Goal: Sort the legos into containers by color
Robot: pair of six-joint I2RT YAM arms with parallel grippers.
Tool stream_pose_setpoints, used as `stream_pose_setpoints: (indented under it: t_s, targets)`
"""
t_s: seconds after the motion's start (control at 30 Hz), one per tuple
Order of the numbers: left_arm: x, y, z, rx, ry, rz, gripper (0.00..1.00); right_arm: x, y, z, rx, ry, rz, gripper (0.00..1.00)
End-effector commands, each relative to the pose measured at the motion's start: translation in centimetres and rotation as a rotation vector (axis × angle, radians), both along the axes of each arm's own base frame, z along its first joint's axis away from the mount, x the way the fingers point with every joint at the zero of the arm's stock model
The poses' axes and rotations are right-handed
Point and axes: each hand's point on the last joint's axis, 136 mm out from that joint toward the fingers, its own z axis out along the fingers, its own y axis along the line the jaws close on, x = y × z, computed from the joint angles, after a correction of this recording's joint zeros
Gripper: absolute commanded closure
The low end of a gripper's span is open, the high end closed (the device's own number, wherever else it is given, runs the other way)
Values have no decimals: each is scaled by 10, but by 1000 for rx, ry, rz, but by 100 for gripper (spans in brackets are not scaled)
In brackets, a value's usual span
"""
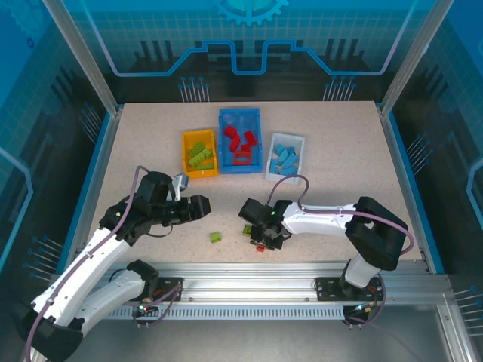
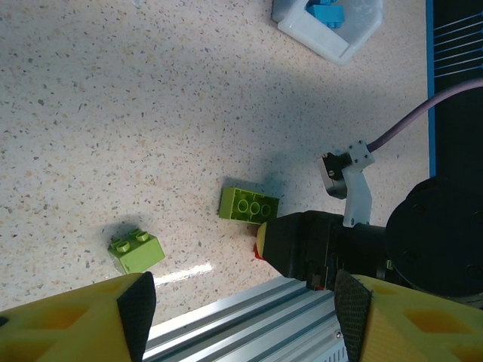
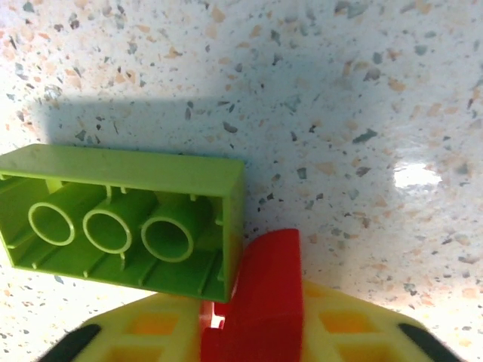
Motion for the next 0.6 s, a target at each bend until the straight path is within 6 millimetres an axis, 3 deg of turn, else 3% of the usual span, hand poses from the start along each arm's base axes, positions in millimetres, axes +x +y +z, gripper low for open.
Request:
stream_pose_setpoints:
  t_s: [0.0, 0.17, 0.27, 0.4, 0.57]
  targets:
    - [-2, -5, 3, -22, -18, -29, 32, 3, -15, 1, -49, -23, -22, 78]
    - [0, -4, 13, -26, -46, -16, 32, 14, -30, 44, -119, -166, 39, 83]
    - [4, 1, 33, -36, -107, 21, 32, 33, -24, 80, -114, -291, 128, 82]
    - [16, 11, 64, -43, -201, 97, 32, 79, 6, 117, -95, -377, 264, 81]
    - [40, 15, 89, -55, -293, 181, 32, 154, 35, 128, -98, -435, 321, 83]
